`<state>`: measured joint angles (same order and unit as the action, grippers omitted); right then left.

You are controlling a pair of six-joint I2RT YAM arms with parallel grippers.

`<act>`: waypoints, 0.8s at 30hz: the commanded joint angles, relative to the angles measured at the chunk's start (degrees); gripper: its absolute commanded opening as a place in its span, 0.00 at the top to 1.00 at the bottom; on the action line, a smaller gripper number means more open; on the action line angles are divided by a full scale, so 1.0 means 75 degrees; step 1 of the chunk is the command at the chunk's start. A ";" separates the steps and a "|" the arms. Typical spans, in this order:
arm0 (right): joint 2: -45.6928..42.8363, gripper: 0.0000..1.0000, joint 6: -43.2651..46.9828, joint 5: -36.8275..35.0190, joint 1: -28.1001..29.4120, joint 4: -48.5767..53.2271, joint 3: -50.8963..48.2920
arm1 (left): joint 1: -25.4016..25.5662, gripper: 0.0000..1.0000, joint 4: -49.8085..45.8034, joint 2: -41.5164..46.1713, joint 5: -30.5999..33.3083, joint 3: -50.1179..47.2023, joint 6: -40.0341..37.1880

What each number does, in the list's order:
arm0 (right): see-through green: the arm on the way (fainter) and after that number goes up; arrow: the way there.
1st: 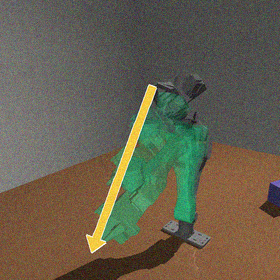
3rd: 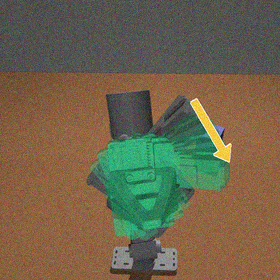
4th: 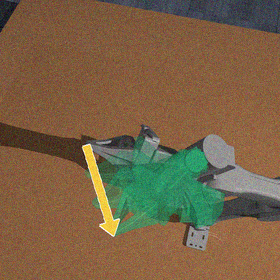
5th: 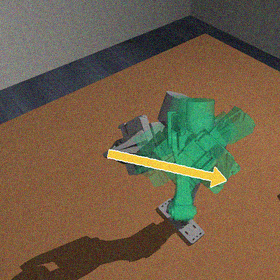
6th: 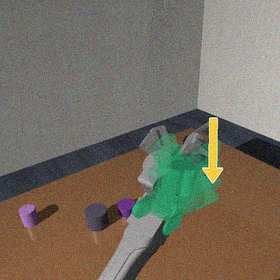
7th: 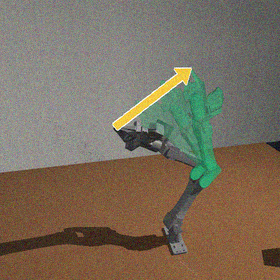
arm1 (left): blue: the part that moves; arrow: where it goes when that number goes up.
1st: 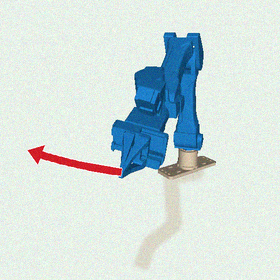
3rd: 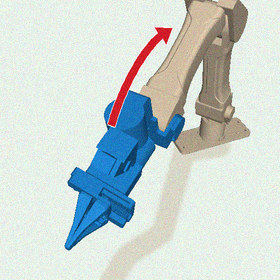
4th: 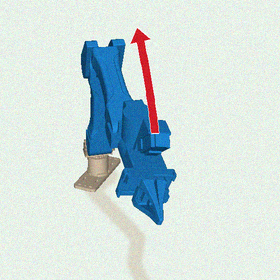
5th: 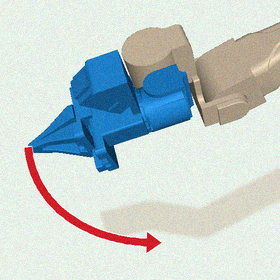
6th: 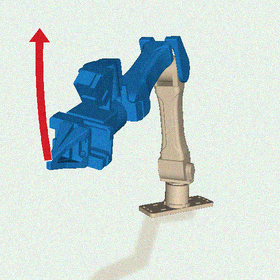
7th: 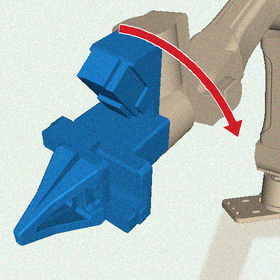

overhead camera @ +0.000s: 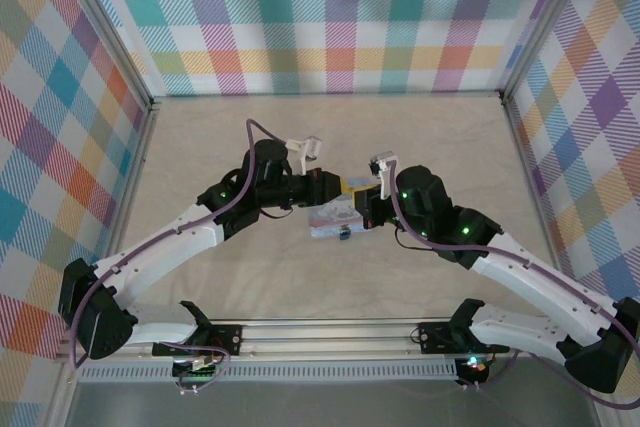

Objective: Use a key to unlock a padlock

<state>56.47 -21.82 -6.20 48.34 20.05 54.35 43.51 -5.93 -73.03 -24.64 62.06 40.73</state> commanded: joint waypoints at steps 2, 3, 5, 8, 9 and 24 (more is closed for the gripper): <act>-0.0064 1.00 -0.0101 0.0172 -0.0035 -0.0331 0.0019 | 0.0189 1.00 0.0372 -0.0076 -0.0230 -0.0002 -0.0082; -0.0075 1.00 -0.0084 0.0167 -0.0041 -0.0324 -0.0009 | 0.0205 1.00 0.0370 -0.0065 -0.0228 -0.0010 -0.0086; -0.0179 0.88 -0.0078 0.0169 -0.0091 -0.0287 -0.0065 | 0.0209 1.00 0.0165 -0.0038 -0.0149 0.0040 -0.0239; -0.0420 0.62 -0.0163 0.0272 -0.0375 -0.0116 -0.0186 | 0.0191 1.00 -0.0676 -0.0041 0.0252 0.0307 -0.0715; -0.0502 0.60 -0.0197 0.0354 -0.0492 -0.0108 -0.0241 | 0.0196 1.00 -0.0926 -0.0057 0.0346 0.0395 -0.0873; -0.0545 0.50 -0.1593 0.5311 -0.2935 -0.2566 -0.1069 | 0.0002 1.00 -0.1984 -0.0821 -0.0882 0.1420 -0.1752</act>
<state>51.99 -29.87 23.83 27.49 9.54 47.88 43.94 -19.86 -79.15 -27.11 70.22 29.43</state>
